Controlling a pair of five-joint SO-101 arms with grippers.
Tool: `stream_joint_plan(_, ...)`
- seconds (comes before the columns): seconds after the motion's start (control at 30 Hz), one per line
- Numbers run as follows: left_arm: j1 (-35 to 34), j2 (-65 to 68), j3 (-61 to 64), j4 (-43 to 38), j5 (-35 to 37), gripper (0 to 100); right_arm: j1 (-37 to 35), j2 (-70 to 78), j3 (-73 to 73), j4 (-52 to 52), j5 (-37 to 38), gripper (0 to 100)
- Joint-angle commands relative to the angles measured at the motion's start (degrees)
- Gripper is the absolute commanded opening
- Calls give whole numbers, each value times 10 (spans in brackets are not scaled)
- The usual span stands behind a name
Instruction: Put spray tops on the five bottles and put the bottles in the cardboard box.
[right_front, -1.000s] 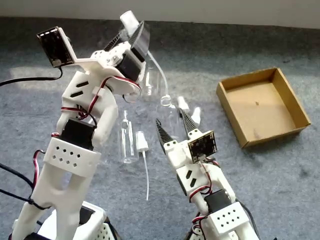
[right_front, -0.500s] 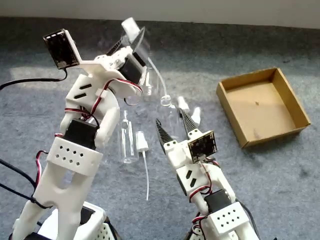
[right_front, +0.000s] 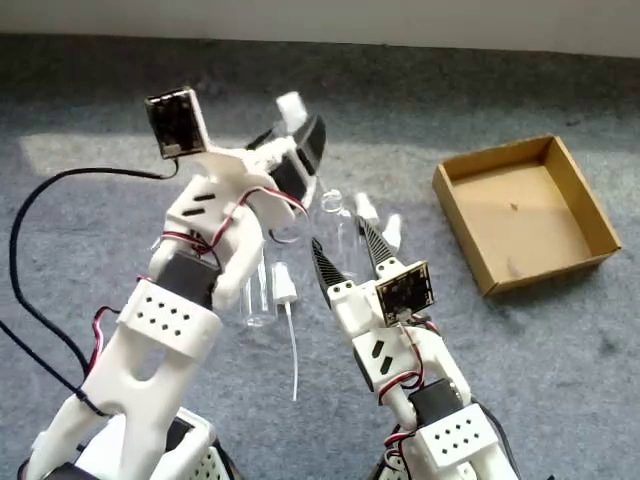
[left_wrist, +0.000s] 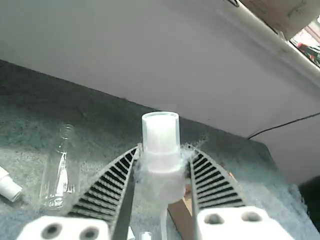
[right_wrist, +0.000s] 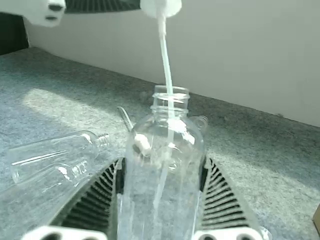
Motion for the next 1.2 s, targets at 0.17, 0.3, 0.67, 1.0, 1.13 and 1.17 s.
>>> stream_joint_plan(0.17, 88, -19, 35, 1, -116, 4, -4, -7, 62, -15, 5, 28)
stream_joint_plan(0.3, 93, -19, 48, 2, -116, 4, -4, -7, 62, -15, 5, 28)
stream_joint_plan(0.67, 94, -21, 84, 1, -116, 4, -4, -6, 62, -14, 5, 28)
stream_joint_plan(1.0, 94, -21, 85, 2, -116, 4, -4, -6, 62, -14, 5, 28)
stream_joint_plan(1.13, 94, -21, 85, 2, -116, 4, -4, -6, 62, -14, 5, 28)
stream_joint_plan(1.17, 94, -22, 85, 1, -116, 4, -4, -6, 62, -14, 5, 28)
